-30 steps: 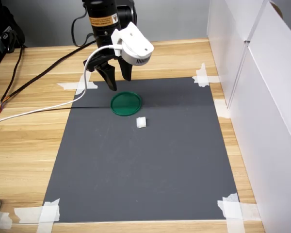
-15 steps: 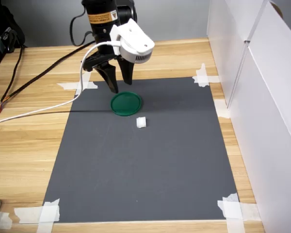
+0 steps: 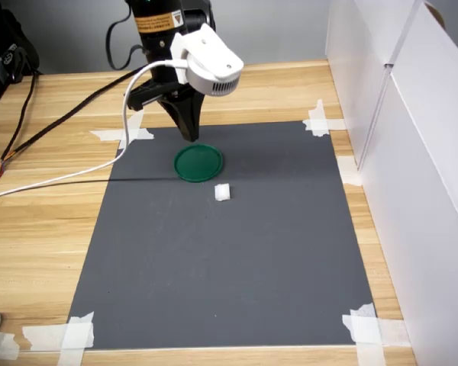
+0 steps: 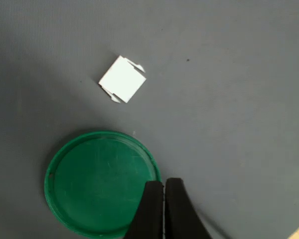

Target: Grasp a white terminal and put it in the green lid.

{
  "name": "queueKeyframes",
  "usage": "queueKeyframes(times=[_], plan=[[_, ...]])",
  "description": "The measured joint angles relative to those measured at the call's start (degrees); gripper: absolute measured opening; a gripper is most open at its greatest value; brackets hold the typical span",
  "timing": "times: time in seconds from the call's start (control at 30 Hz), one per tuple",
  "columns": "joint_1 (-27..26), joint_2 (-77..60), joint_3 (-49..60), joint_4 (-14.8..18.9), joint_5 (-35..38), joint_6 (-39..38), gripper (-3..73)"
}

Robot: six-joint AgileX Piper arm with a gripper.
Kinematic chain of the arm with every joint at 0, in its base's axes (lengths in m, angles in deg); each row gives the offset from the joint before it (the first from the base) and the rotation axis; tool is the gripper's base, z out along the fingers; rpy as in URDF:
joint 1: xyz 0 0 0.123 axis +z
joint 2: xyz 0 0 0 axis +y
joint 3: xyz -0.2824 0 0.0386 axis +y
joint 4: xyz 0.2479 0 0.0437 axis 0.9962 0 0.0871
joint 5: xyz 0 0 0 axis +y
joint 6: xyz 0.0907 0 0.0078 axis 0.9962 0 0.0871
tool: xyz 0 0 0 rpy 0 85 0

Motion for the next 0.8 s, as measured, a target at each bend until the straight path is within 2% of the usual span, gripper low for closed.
queueKeyframes(times=[0.2, 0.33, 0.47, 0.67, 0.8], plan=[[0.2, 5.5, -2.7, -0.2, 1.6, -0.2, -1.6], [2.8, 7.9, -4.0, -3.9, 1.7, -0.4, 3.7], [6.2, 9.1, -4.4, -5.5, 1.7, -0.4, 16.9], [10.1, 10.3, -4.4, -5.5, 0.0, 1.8, 45.0], [11.6, 11.6, -4.4, -5.5, -1.0, 4.6, 55.6]])
